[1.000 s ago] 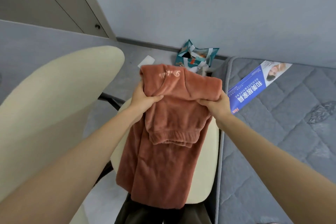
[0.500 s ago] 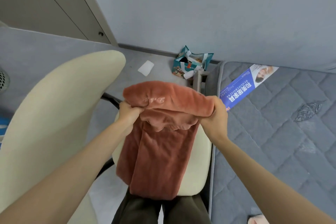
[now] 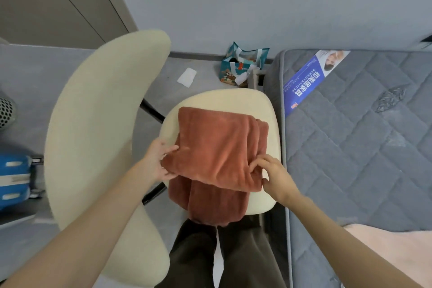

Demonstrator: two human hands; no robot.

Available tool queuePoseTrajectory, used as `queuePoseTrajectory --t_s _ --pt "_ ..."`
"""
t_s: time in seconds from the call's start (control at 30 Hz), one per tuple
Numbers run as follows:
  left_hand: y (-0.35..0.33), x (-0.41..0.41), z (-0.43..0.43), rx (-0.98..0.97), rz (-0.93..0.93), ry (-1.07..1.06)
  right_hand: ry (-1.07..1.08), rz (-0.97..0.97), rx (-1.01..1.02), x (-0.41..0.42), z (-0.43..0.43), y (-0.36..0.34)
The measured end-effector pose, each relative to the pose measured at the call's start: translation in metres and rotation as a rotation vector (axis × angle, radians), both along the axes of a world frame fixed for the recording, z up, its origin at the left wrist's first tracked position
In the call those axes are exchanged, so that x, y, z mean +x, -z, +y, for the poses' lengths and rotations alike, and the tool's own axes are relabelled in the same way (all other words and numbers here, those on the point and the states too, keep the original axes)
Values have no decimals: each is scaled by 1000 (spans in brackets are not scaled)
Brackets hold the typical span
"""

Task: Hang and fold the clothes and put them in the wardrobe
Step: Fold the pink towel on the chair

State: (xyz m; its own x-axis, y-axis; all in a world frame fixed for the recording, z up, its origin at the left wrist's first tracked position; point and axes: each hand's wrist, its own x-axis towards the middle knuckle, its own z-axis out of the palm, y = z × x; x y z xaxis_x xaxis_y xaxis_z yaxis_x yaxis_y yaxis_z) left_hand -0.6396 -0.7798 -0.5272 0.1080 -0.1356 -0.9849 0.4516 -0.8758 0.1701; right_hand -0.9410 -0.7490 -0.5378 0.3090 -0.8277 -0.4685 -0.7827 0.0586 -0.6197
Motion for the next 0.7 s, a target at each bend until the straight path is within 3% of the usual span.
queuePoseTrajectory --t_s 0.07,0.13,0.2,0.27,0.43,0.57,0.7 --pt "8 -10 7 16 -75 225 106 50 46 1 14 11" --pt "26 -19 14 -22 -175 384 369 31 74 9 20 18" --pt "41 -28 13 -79 -196 425 613 -28 139 16 19 25" --pt "53 -35 11 -99 -223 430 749 -145 340 20 16 35" --pt "77 -44 5 -206 -305 451 888 -369 584 26 0 55" --pt "77 -46 -5 -200 -235 465 913 -447 569 32 -9 65" --pt "73 -41 -26 -348 -252 368 943 -597 485 32 -26 62"
